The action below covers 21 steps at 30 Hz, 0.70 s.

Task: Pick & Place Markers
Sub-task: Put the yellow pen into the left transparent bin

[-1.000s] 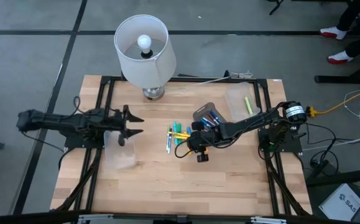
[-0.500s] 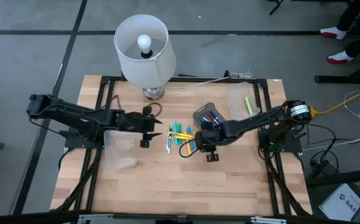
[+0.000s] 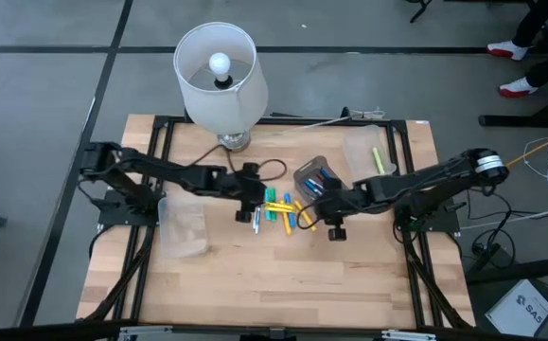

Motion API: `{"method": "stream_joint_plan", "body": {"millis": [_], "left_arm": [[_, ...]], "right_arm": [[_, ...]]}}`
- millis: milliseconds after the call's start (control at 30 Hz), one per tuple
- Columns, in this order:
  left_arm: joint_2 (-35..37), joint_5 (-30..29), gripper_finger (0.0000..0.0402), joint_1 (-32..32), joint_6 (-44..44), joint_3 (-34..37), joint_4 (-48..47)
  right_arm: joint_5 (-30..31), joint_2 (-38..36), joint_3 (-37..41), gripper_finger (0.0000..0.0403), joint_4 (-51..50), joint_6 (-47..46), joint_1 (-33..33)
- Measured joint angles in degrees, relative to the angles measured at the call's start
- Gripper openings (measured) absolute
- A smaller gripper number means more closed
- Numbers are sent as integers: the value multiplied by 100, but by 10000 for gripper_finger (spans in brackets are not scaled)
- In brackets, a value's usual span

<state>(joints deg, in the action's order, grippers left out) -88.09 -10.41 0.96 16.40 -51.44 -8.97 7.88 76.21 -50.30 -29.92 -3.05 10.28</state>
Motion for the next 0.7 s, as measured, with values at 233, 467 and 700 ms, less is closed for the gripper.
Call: {"method": "stream_joint_plan", "body": {"millis": [233,467,700], "left_arm": [[-759,145,224,-47,104,-789,-166],[-1477,425,224,-49,92,-1308,-474],[-1867,366,224,-36,143,-1517,-507]], "right_arm": [[8,-248,302,90,558,-1,0],[41,-243,302,90,1008,175,2],[422,-241,302,90,1124,197,2]]}}
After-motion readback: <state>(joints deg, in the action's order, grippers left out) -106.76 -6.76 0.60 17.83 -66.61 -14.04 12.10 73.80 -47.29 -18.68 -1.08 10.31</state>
